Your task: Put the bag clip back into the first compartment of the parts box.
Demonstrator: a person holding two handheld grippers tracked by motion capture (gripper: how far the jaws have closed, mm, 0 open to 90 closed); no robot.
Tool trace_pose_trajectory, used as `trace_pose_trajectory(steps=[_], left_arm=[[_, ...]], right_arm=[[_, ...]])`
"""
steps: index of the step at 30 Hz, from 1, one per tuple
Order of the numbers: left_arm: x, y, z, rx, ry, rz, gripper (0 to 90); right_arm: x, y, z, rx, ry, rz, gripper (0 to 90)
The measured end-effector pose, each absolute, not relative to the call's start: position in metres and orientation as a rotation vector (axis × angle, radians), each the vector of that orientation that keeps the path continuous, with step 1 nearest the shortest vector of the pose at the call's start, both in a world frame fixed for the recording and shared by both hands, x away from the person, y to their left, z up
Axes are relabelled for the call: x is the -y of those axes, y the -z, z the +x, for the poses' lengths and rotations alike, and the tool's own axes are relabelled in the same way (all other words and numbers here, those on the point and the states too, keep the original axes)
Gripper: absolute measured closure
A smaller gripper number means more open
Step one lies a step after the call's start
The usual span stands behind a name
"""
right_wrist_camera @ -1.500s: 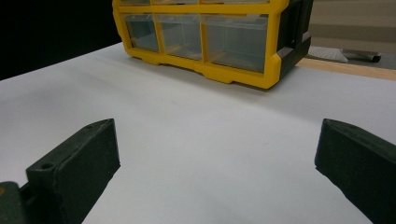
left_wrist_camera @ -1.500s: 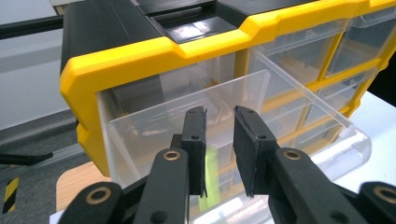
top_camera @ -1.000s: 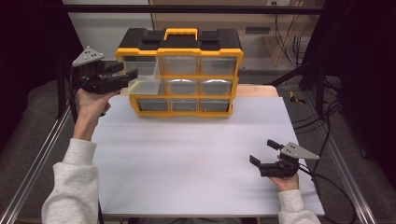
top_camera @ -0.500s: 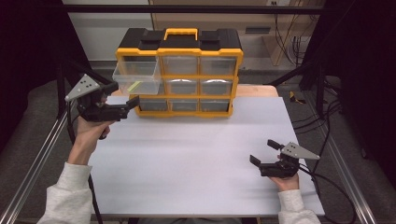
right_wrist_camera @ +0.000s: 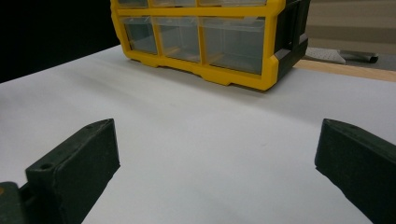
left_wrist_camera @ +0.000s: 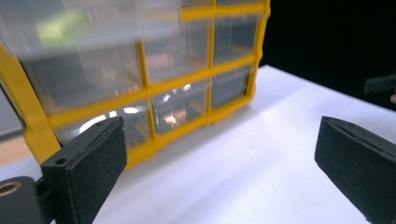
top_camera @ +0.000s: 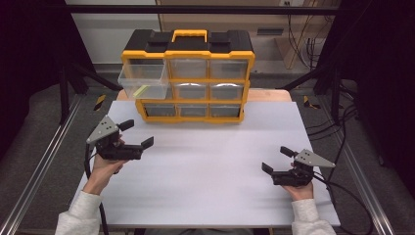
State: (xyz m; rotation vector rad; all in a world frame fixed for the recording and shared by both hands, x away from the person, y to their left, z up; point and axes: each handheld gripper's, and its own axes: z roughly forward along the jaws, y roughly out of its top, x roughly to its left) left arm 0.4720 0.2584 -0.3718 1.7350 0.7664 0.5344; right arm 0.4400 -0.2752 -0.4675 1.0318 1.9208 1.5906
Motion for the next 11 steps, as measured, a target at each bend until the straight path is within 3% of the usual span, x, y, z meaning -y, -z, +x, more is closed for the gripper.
trace_pose_trajectory(steps=[11], left_arm=[[-0.264, 0.418, 0.464, -0.804, -0.468, 1.760, 1.9]], right_arm=[[0.275, 0.467, 0.440, -1.922, -1.593, 1.037, 0.3]])
